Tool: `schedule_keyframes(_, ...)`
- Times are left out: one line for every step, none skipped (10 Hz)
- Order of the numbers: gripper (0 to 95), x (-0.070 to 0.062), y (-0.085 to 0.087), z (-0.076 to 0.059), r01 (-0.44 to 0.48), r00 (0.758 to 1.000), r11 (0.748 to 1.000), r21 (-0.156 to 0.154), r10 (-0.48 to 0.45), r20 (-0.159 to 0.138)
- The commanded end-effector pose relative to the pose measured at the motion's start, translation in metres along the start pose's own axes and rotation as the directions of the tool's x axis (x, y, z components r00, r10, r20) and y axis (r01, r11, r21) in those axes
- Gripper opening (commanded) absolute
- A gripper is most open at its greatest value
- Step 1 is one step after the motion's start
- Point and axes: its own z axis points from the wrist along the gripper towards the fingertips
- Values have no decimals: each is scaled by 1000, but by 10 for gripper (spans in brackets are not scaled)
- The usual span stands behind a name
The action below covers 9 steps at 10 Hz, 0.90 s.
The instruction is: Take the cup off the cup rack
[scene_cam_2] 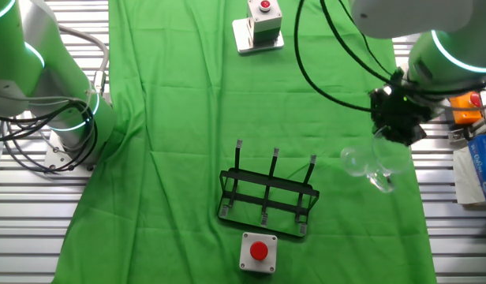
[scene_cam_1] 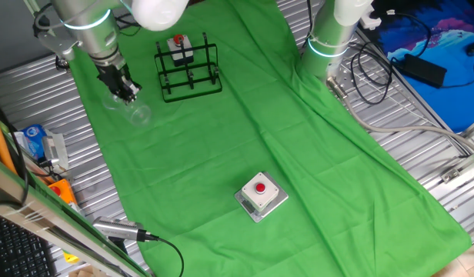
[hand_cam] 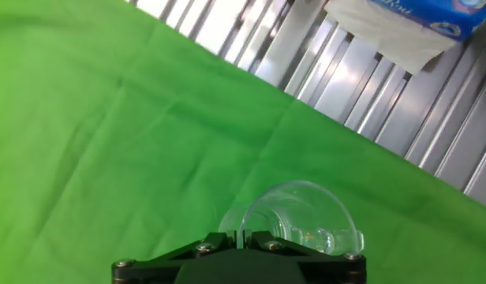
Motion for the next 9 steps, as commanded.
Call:
schedule_keyframes(0,-9,14,2,-58,998,998,7,58,-2)
schedule_keyframes(0,-14,23,2,-85,996,996,7,85,0)
schedule_keyframes(0,-18,29,1,-103,995,995,7,103,-1)
schedule_keyframes(0,-19,30,0,-111,994,994,6,111,0)
schedule_keyframes(0,-23,36,-2,-132,991,991,6,132,1)
schedule_keyframes(0,-25,40,-2,-144,990,990,4,144,2)
schedule_keyframes(0,-26,44,0,-154,988,988,4,154,3)
schedule_keyframes(0,-26,50,2,-161,987,987,5,161,2)
schedule_keyframes(0,-27,54,4,-165,986,986,7,165,1)
